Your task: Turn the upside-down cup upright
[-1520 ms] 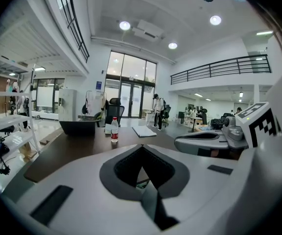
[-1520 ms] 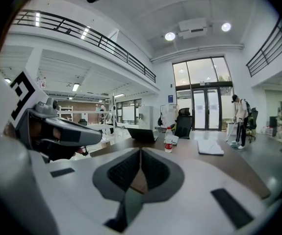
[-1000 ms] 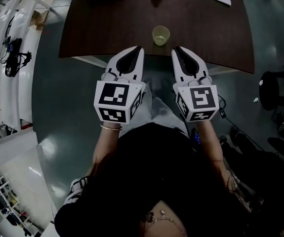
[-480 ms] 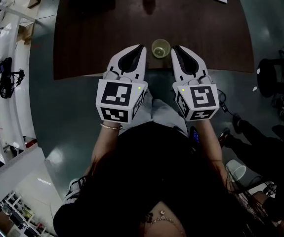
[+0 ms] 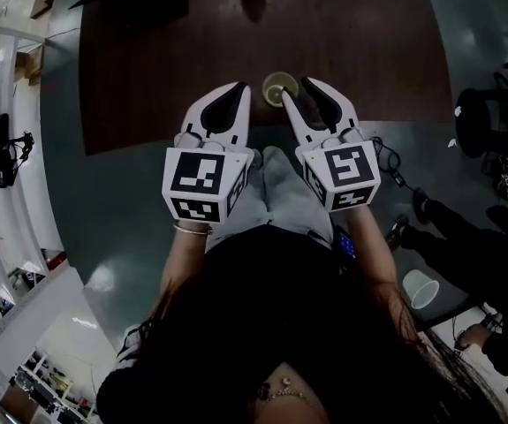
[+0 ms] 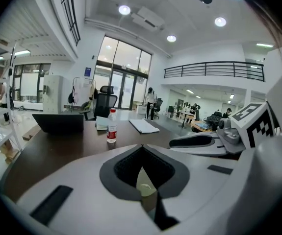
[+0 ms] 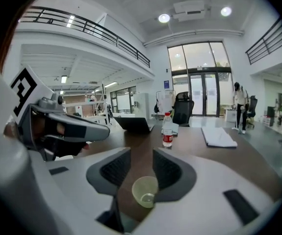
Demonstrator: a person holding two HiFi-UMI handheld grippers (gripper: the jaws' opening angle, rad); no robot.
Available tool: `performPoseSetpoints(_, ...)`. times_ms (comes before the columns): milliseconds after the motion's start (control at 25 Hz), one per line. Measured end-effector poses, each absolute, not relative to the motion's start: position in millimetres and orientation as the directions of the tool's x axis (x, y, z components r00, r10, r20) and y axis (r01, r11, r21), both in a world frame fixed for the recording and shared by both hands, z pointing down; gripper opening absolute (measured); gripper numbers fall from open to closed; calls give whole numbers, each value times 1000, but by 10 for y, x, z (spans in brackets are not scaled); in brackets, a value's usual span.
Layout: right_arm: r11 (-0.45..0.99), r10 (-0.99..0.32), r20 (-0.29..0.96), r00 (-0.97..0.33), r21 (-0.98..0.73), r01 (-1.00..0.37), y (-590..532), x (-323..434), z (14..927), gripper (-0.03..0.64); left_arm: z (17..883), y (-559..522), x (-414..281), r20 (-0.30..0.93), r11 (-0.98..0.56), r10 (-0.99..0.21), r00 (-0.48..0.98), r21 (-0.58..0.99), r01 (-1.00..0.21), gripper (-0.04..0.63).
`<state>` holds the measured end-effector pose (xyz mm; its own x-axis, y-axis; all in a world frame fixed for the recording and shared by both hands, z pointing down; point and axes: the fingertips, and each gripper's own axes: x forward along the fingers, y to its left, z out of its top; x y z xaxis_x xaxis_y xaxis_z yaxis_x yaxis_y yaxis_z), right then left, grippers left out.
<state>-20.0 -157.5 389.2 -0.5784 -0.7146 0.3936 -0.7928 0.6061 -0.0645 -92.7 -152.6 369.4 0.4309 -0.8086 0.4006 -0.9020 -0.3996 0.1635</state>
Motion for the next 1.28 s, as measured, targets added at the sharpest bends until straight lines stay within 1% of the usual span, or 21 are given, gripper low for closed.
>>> performPoseSetpoints(120, 629, -684, 414, -601, -84, -773, -1571, -206, 4020, 173, 3794, -1540, -916, 416, -383, -807, 420, 173, -907, -6)
performPoseSetpoints(200, 641, -669, 428, -608, -82, -763, -1581, -224, 4124, 222, 3866, -1564, -930, 425, -372, -806, 411, 175, -911, -6)
performPoseSetpoints(320, 655, -644, 453, -616, -90, -751, -1575, -255, 4292, 259, 3953, -1579, -990, 435, -349, -809, 396, 187, -918, -6)
performPoseSetpoints(520, 653, -626, 486, -610, -103, -751, -1608, -235, 4511, 284, 4091, -1618, -1074, 456, -311, -811, 367, 196, -930, -6)
performPoseSetpoints(800, 615, -637, 465, -615, -174, -769, -1696, -227, 4731, 320, 4276, -1655, -1145, 482, -272, -806, 343, 212, -939, -6)
performPoseSetpoints(880, 621, -631, 478, -610, -159, -767, -1706, -249, 4818, 337, 4319, -1671, -1157, 487, -267, -804, 342, 218, -939, -6)
performPoseSetpoints(1080, 630, -620, 520, -588, -117, -767, -1694, -305, 5056, 356, 4414, -1670, -1181, 497, -264, -796, 345, 228, -937, -6)
performPoseSetpoints(1280, 652, -615, 564, -551, -30, -758, -1703, -323, 5288, 368, 4506, -1660, -1201, 512, -254, -788, 342, 236, -938, -6)
